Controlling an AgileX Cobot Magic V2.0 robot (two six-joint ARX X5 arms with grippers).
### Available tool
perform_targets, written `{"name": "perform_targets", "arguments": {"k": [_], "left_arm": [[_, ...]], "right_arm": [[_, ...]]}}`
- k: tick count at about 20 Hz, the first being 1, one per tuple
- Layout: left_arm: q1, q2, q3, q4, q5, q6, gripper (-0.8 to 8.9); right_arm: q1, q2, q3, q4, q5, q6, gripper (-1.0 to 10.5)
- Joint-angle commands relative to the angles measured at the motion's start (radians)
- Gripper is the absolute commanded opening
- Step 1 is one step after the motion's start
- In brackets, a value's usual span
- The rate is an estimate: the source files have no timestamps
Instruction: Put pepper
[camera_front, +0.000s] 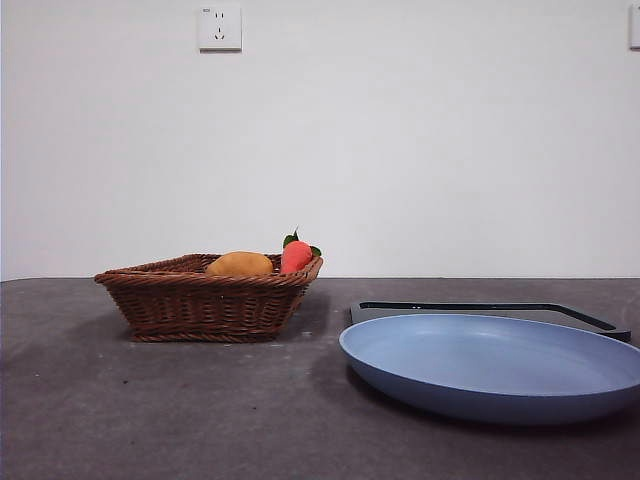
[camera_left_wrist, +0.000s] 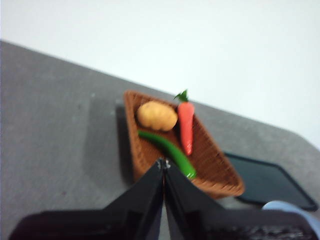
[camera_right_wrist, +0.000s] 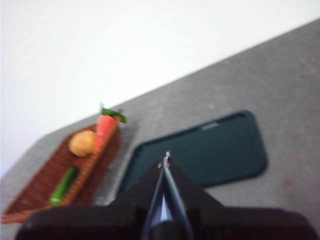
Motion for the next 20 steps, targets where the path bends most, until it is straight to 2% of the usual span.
{"name": "perform_targets", "arguments": {"k": [1, 4, 9, 11, 20], "left_arm": [[0.003, 0.0, 0.058, -0.05, 0.005, -0.018, 0.06], [0.003, 0.035, 0.118, -0.1, 0.019, -0.018, 0.06], [0.003, 0.159, 0.218, -0.151, 0.109, 0.016, 0.06], [0.003, 0.228, 0.271, -0.188, 0.143, 0.067, 0.06], [0.002, 0.513, 0.525, -0.497, 0.262, 0.306, 0.06]], "right_arm": [[0.003, 0.053, 0.073, -0.004, -0.024, 0.019, 0.1], [0.003, 0.135, 0.163, -0.045, -0.053, -0.013, 0.1], [0.004, 0.28, 0.338, -0.217, -0.115, -0.142, 0.1], [0.005, 0.339, 0.412, -0.307, -0.153, -0.197, 0.1], [0.017, 0.541, 0.668, -0.716, -0.177, -0.436, 0.1]]}}
